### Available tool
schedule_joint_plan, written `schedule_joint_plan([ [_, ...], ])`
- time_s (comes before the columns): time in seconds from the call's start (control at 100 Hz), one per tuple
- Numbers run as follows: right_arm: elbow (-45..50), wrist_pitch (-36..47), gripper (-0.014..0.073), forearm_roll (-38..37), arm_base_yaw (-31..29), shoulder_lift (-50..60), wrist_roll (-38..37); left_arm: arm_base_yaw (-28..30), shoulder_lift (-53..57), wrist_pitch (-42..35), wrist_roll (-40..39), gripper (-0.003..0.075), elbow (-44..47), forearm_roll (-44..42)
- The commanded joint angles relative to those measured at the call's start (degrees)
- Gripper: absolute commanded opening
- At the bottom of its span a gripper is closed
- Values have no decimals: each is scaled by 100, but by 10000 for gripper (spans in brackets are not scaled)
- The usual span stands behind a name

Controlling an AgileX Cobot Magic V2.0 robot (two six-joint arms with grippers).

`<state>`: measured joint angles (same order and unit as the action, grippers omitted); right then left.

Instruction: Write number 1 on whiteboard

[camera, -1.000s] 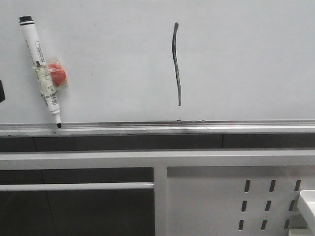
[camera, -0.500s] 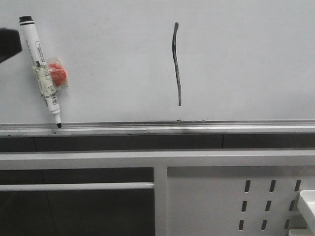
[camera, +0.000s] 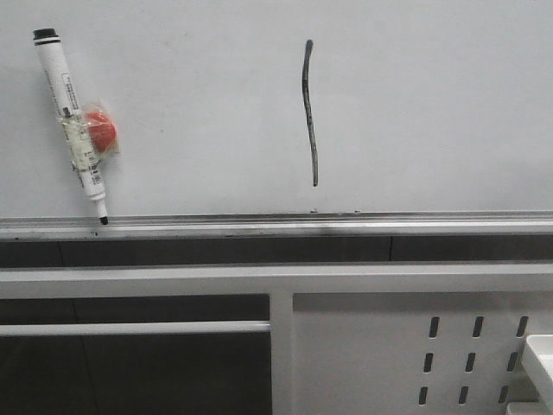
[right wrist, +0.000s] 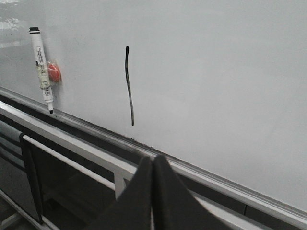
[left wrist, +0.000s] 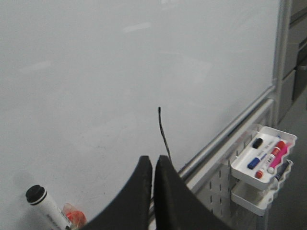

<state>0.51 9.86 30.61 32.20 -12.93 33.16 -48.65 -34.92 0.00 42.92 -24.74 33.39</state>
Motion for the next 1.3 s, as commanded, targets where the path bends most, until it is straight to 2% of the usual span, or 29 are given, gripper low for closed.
schedule_joint_plan([
  [0.0, -73, 428, -69, -12, -25, -51, -4, 145, 520, 537, 158, -20, -184, -191],
  [0.15, -73, 428, -69, -12, -25, -51, -4, 244, 1203, 1277, 158, -20, -145, -842],
  [0.23, -73, 428, -69, -12, -25, -51, -4, 355, 1466, 1366, 55, -20, -72, -1264],
  [0.39, -73, 428, -69, -12, -25, -51, -4, 1069, 2027, 1354, -1388, -20, 111, -2347],
  [0.47, -73, 428, -69, -12, -25, -51, -4, 1525, 2253, 1553, -1806, -20, 185, -2685],
  [0.6, -73, 428, -69, -12, -25, -51, -4, 2299, 2469, 1697, -1863, -20, 433, -2626],
  [0.73, -73, 428, -69, -12, -25, -51, -4, 3043, 2534, 1552, -2620, -20, 770, -2587],
  [0.86, -73, 428, -69, -12, -25, -51, -4, 3711, 2532, 1305, -2731, -20, 1285, -2587],
  [0.95, -73, 428, -69, -12, -25, -51, -4, 4097, 2532, 708, -2742, -20, 1779, -2446],
  [1.0, -73, 428, -69, -12, -25, -51, -4, 4295, 2532, 123, -2742, -20, 2143, -2183],
  [1.11, -73, 428, -69, -12, -25, -51, -4, 4405, 2663, -803, -2742, -20, 2721, -1989],
  [1.15, -73, 428, -69, -12, -25, -51, -4, 4405, 2777, -465, -2742, -20, 2689, -2062],
  [1.29, -73, 428, -69, -12, -25, -51, -4, 4482, 2989, 0, -2742, -20, 2692, -2618],
])
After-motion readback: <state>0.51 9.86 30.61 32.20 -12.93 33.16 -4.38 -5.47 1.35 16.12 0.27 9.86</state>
